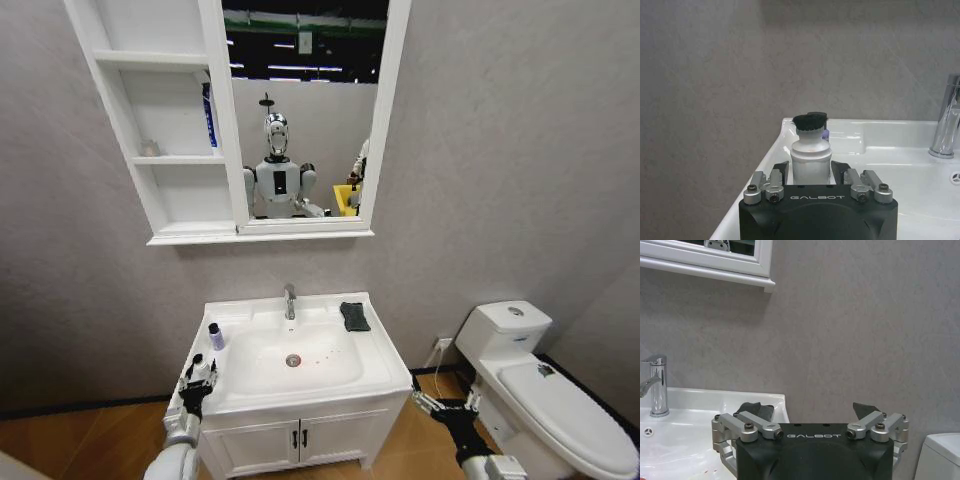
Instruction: Move facial cleanser and shampoo from washbasin to cabinet, then wipe washbasin with towel.
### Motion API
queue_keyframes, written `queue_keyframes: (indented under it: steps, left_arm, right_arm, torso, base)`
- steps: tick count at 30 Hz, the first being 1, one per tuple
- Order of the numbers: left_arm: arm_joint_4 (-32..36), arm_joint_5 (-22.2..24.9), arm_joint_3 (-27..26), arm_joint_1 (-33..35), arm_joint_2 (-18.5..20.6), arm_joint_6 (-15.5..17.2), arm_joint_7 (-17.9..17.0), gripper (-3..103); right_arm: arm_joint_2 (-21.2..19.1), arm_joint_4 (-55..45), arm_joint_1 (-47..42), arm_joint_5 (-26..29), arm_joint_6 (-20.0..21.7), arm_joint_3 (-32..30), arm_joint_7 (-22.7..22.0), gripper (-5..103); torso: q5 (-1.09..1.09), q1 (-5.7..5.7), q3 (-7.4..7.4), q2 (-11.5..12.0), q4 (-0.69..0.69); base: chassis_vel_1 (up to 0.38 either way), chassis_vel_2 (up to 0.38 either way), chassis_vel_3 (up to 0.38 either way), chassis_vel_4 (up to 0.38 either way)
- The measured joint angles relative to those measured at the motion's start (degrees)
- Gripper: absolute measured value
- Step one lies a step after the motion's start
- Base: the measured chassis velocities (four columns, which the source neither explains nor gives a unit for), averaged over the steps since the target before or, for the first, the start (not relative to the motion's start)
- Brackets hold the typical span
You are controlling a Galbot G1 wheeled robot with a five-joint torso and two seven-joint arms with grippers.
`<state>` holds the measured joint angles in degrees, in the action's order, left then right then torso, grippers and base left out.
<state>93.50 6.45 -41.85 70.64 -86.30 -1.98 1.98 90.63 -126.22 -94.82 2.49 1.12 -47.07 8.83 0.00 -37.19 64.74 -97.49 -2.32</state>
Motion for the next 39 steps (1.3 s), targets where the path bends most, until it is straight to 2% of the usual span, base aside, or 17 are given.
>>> queue_keyframes:
  steps: [4,8,10,11,12,14,15,18,19,22,24,26,27,29,34,36,39]
  left_arm:
    - [1.9,-0.7,0.0,1.2,-0.2,0.8,-0.3,34]
    - [7.0,-1.3,0.1,3.0,0.0,3.5,-1.5,32]
    - [15.4,-0.4,1.5,4.0,1.7,10.3,-5.0,32]
    - [15.4,-0.4,1.5,4.0,1.7,10.3,-5.0,32]
    - [19.0,1.0,2.3,3.8,3.2,13.6,-7.7,32]
    - [26.0,7.9,4.4,1.8,8.3,21.6,-14.8,32]
    - [26.0,7.9,4.4,1.8,8.3,21.6,-14.8,32]
    - [34.7,22.2,6.6,-5.3,20.4,33.7,-23.9,32]
    - [34.7,22.2,6.6,-5.3,20.4,33.7,-23.9,32]
    - [37.1,37.4,7.5,-14.7,30.5,40.2,-29.2,32]
    - [36.6,41.8,8.3,-18.0,33.3,41.2,-30.6,32]
    - [32.5,49.0,11.5,-27.7,38.8,42.9,-33.1,32]
    - [32.5,49.0,11.5,-27.7,38.8,42.9,-33.1,32]
    - [25.8,52.0,16.1,-38.7,41.8,43.4,-33.7,32]
    - [14.5,51.8,23.9,-53.8,41.8,43.0,-32.5,32]
    - [3.4,48.7,29.4,-62.9,38.8,41.9,-30.4,32]
    - [-4.1,45.4,32.4,-68.8,35.7,41.5,-27.8,31]
  right_arm:
    - [0.0,0.1,0.3,-0.1,0.1,0.2,-0.2,100]
    - [0.1,0.2,0.5,-0.1,0.1,0.4,-0.3,100]
    - [0.2,0.4,0.6,-0.2,0.2,0.5,-0.4,100]
    - [0.2,0.4,0.6,-0.2,0.2,0.5,-0.4,100]
    - [0.3,0.4,0.7,-0.3,0.2,0.6,-0.4,100]
    - [0.4,0.5,0.7,-0.5,0.2,0.7,-0.4,100]
    - [0.4,0.5,0.7,-0.5,0.2,0.7,-0.4,100]
    - [0.7,0.7,0.5,-0.6,0.0,0.7,-0.5,100]
    - [0.7,0.7,0.5,-0.6,0.0,0.7,-0.5,100]
    - [1.0,1.2,0.3,-0.9,-0.4,0.7,-0.5,100]
    - [0.9,1.3,0.3,-1.1,-0.5,0.7,-0.5,100]
    - [0.9,1.8,0.6,-1.6,-0.5,0.8,-0.5,100]
    - [0.9,1.8,0.6,-1.6,-0.5,0.8,-0.5,100]
    - [0.9,1.9,0.9,-1.9,-0.5,0.9,-0.6,100]
    - [0.8,1.9,1.2,-2.0,-0.2,0.8,-0.7,100]
    - [0.8,1.8,1.0,-1.8,-0.1,0.3,-0.9,100]
    - [0.5,2.0,0.4,-1.3,-0.4,-0.4,-1.1,100]
  torso:
    - [-0.01,0.00,0.00,0.0,0.00]
    - [0.00,0.00,0.00,0.0,0.01]
    - [0.00,0.00,0.00,0.0,0.00]
    - [0.00,0.00,0.00,0.0,0.00]
    - [0.01,0.01,-0.01,0.0,0.01]
    - [-0.03,0.01,0.00,0.0,0.02]
    - [-0.03,0.01,0.00,0.0,0.02]
    - [0.00,0.01,0.00,0.0,-0.01]
    - [0.00,0.01,0.00,0.0,-0.01]
    - [0.00,0.01,0.00,0.0,0.00]
    - [-0.01,0.01,0.00,0.0,0.00]
    - [0.00,0.00,0.00,0.0,0.00]
    - [0.00,0.00,0.00,0.0,0.00]
    - [-0.01,0.00,0.01,0.0,0.01]
    - [0.02,0.00,0.01,0.0,0.01]
    - [0.00,0.00,0.01,0.0,0.00]
    - [0.00,-0.03,0.02,0.0,-0.02]
  base:
    - [0.000,0.000,0.000,0.000]
    - [0.000,0.000,0.000,0.000]
    - [0.000,0.000,0.000,0.000]
    - [0.000,0.000,0.000,0.000]
    - [0.000,0.000,0.000,0.000]
    - [0.000,0.000,0.000,0.000]
    - [0.000,0.000,0.000,0.000]
    - [0.000,0.000,0.000,0.000]
    - [0.000,0.000,0.000,0.000]
    - [0.000,0.000,0.000,0.000]
    - [0.000,0.000,0.000,0.000]
    - [0.000,0.000,0.000,0.000]
    - [0.000,0.000,0.000,0.000]
    - [0.000,0.000,0.000,0.000]
    - [0.000,0.000,0.000,0.000]
    - [0.000,0.000,0.000,0.000]
    - [0.000,0.000,0.000,0.000]
